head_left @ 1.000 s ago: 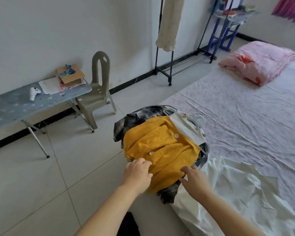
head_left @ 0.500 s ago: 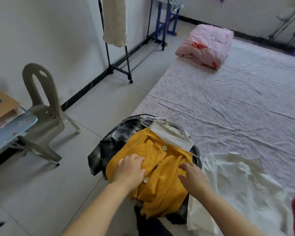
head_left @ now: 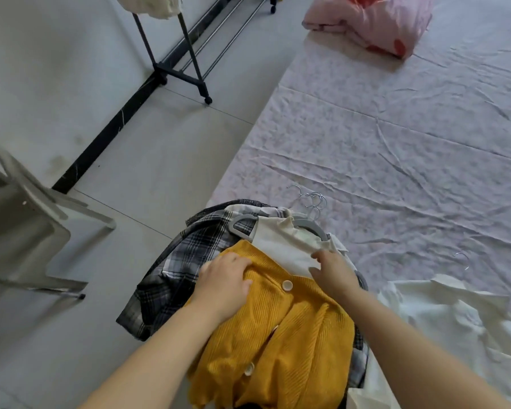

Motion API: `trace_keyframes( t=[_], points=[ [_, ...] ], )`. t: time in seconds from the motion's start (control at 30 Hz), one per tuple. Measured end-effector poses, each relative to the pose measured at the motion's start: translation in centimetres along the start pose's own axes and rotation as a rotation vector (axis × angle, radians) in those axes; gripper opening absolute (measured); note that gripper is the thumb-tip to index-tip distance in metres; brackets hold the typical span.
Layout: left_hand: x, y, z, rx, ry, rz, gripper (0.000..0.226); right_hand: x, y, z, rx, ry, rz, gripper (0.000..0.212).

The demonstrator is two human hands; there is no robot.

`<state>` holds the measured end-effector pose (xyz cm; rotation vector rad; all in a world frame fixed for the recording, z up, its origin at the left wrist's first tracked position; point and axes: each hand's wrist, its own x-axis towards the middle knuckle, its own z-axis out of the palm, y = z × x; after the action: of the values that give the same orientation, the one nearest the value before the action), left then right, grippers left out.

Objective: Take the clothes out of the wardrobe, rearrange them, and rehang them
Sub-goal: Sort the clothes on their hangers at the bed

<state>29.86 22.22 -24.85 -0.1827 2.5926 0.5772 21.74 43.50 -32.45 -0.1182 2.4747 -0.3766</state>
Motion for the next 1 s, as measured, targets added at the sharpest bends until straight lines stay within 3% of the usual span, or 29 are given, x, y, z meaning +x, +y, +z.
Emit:
trace_keyframes(
  t=[0.23,0.47,0.7,1.0],
  points=[
    [7.2,-0.9,2.6,0.011,-0.126,0.017,0.041,10.8,1.8,0.7,0.006,0.067,0.121,0.039],
    [10.6,-1.2,3.6,0.010,-0.163,0.033,0.040,14.4,2.6,2.5,-0.019,0.071,0.157,0.028],
    [10.4,-0.9,2.7,0.024,-0.138,0.081,0.039,11.6,1.6,0.7,0.181,0.221,0.151,0.023],
    [6.2,1.3,-1.7,-0.047,0.079,0.239,0.042,-0.1,-2.0,-0.8,0.202,0.468,-0.034,0.012]
  ],
)
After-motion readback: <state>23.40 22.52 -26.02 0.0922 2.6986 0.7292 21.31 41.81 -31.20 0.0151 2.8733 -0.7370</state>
